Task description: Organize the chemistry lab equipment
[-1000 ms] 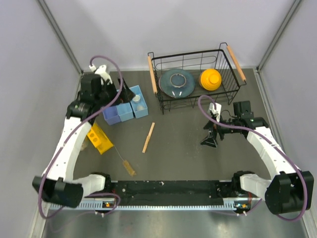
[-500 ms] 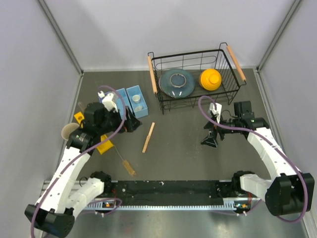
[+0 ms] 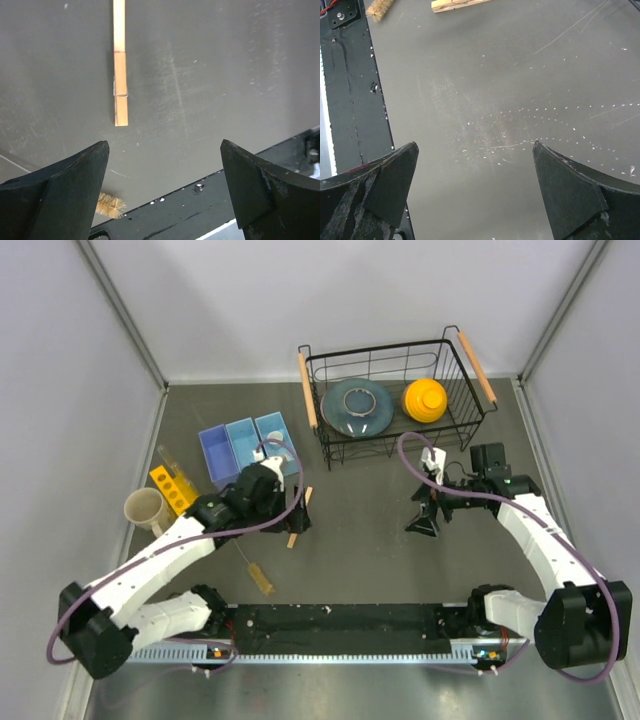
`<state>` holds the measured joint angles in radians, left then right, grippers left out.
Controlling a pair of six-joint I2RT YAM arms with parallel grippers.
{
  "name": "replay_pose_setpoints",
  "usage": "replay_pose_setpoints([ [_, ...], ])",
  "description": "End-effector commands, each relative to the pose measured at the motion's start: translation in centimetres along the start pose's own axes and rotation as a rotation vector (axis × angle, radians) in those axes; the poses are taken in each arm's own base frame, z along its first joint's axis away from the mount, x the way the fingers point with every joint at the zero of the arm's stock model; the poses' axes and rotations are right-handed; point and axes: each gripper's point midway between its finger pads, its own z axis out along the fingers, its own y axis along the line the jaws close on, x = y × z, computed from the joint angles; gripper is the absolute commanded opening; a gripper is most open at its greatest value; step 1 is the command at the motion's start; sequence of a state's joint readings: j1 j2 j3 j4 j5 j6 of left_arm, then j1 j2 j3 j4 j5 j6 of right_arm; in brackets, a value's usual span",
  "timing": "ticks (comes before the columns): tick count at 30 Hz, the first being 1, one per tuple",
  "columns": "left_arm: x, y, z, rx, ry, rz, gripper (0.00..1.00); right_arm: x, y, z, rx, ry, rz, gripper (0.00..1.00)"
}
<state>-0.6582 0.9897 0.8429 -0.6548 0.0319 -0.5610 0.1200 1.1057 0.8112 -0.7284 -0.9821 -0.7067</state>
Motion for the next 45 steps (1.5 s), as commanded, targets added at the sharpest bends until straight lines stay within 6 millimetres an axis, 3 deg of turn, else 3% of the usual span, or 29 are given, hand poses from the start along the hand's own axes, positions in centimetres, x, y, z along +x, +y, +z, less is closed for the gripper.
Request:
replay_pose_setpoints([
  [1,0.5,1.3,2.3,-0.146,0.061,-0.009,0.99,-0.1,-0.7,0.0,0.005,-0.009,-0.016,0.99],
  [6,2.3,2.2,5.1,-0.245,0.161,0.013,0.99,-0.4,-0.3,-0.2,0.006,-0.022,-0.034,0.99],
  [10,1.9,2.5,7.2,-0.292,0.187,0.038,0.94,-0.6,-0.2,-0.2,0.001,-0.028,-0.032,0.99],
  [18,2.5,3.7,10.7,-0.373,0.284,0.121,0.71,-0.7,-0.1,-0.4,0.008,-0.031,-0.042,0.99],
  [20,3.0,4.1,11.1,-0.389,0.310,0.132,0.61,-0.8,-0.2,-0.4,0.016,-0.029,-0.049,0.99],
  [23,3.6,4.6,11.5,-0.405,0.334,0.143,0.59,-0.7,-0.3,-0.5,0.023,-0.027,-0.052,0.99],
  [27,4.4,4.9,11.8,-0.411,0.361,0.139,0.45,-0.7,-0.2,-0.6,0.023,-0.030,-0.051,0.99],
  [34,4.5,4.6,11.5,-0.392,0.344,0.110,0.18,-0.7,-0.2,-0.7,0.025,-0.034,-0.049,0.99],
  [38,3.5,3.4,10.2,-0.335,0.294,0.077,0.05,-0.6,-0.3,-0.7,0.029,-0.032,-0.048,0.99],
  [44,1.2,2.0,6.3,-0.258,0.180,0.028,0.01,-0.7,-0.3,-0.7,0.027,-0.034,-0.052,0.99],
  [45,0.7,2.5,5.5,-0.266,0.171,0.011,0.01,-0.7,-0.4,-0.7,0.029,-0.032,-0.050,0.99],
])
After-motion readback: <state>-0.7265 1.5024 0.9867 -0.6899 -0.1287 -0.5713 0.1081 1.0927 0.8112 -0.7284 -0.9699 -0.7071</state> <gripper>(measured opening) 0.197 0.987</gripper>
